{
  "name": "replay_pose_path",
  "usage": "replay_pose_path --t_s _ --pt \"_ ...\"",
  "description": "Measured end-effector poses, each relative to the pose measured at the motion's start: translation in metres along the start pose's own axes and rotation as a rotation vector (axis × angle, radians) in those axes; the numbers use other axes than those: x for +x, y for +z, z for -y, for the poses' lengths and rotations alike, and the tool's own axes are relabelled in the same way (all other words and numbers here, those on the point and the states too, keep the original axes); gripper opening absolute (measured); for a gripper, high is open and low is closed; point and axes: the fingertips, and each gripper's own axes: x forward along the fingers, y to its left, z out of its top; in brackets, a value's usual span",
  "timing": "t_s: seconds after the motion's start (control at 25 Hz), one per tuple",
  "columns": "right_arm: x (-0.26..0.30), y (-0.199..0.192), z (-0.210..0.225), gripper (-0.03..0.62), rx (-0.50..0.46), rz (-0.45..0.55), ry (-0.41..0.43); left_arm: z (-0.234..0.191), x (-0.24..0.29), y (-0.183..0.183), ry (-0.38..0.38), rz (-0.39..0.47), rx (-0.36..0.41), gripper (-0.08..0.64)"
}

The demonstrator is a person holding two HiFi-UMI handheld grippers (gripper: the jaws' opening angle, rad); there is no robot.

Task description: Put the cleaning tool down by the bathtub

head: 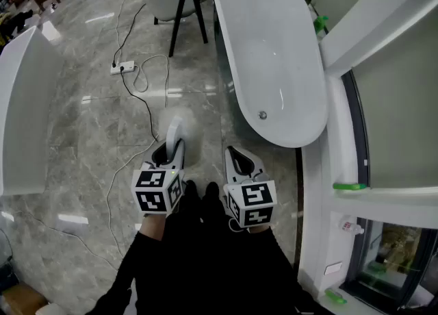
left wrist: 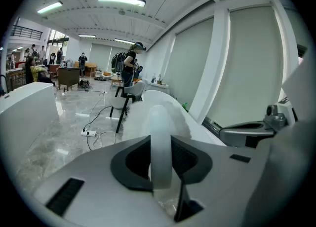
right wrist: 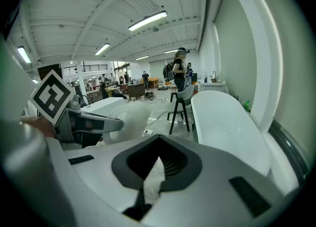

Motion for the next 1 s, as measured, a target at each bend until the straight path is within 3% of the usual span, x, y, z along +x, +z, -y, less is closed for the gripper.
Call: replay_pose_path --t_s 0.52,1.0 --pt "0.000 -0.004 0.002 0.000 -0.023 -0.005 0.067 0.005 0.012 -0.002 0.022 -0.008 -0.015 0.094" --pt "-0.008 -0.003 0.050 0.000 0.002 0.017 0.056 0.013 0.045 0.029 0.079 0.039 -0.012 0.094"
